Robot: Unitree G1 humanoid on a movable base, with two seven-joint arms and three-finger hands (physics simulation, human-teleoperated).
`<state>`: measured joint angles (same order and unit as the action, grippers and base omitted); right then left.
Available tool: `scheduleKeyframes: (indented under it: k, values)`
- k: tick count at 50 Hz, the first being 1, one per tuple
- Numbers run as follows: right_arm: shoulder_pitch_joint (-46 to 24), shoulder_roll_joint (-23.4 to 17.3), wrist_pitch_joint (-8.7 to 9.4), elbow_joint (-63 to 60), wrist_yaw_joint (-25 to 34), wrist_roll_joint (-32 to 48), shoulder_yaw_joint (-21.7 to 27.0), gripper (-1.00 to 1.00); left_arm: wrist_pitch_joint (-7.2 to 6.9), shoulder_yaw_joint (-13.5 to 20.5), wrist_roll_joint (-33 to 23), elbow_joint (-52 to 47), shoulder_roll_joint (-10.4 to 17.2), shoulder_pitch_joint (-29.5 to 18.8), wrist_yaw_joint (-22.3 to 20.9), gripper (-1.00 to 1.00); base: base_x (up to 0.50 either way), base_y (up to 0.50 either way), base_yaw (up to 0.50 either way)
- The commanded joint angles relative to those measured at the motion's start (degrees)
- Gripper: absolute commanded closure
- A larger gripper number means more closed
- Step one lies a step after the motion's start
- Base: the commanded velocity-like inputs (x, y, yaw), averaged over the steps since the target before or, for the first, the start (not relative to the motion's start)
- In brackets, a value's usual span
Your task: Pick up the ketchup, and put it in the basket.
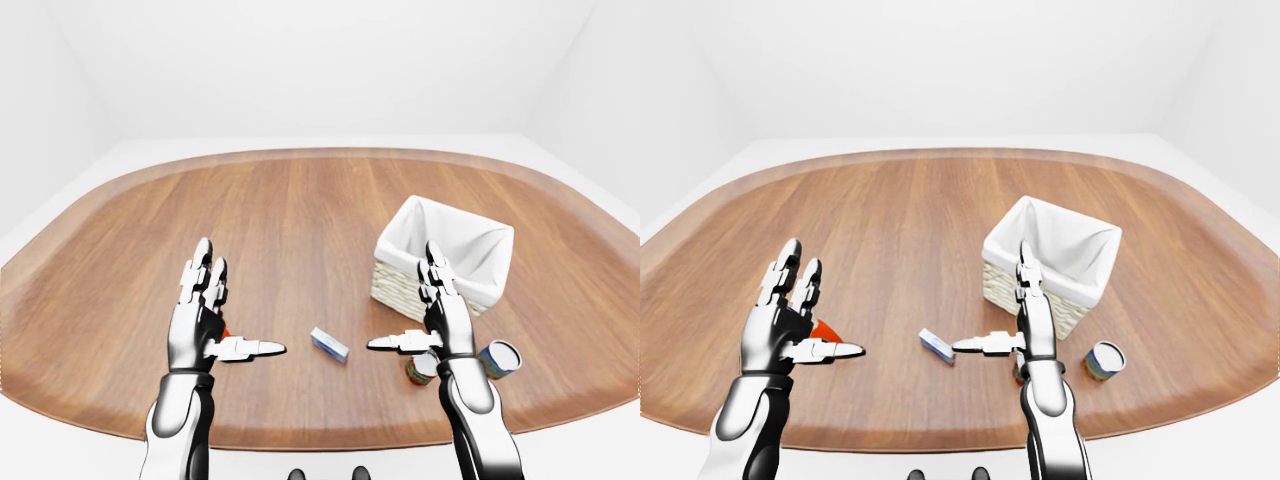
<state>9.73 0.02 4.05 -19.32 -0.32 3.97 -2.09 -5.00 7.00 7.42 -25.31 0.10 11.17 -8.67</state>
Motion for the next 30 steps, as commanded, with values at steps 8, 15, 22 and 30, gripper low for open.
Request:
scheduleKeyframes:
  k: [8, 15, 22, 30]
  values:
    - [-0.30, 0.21, -0.89, 0.80, -0.81, 0.23, 0.03, -1.00, 0.00, -0.90, -1.50, 0.82, 0.03, -0.05, 0.26, -1.00, 0.31, 0.00, 0.00]
    - [-0.28, 0.15, -1.05, 0.73, -0.81, 0.07, -0.06, -1.00, 0.00, -0.66, -1.25, 0.25, 0.03, 0.28, 0.09, -1.00, 0.00, 0.00, 0.00]
    - [0.07, -0.01, -0.63, -0.35, -0.49, -0.12, 0.11, -1.00, 0.00, -0.36, -1.34, -1.86, 0.07, 1.26, -0.22, -1.00, 0.00, 0.00, 0.00]
    - [0.74, 0.01, 0.00, -2.13, -0.23, -0.06, 0.05, -1.00, 0.00, 1.36, -2.75, -3.02, -0.06, 1.25, 0.28, -1.00, 0.00, 0.00, 0.00]
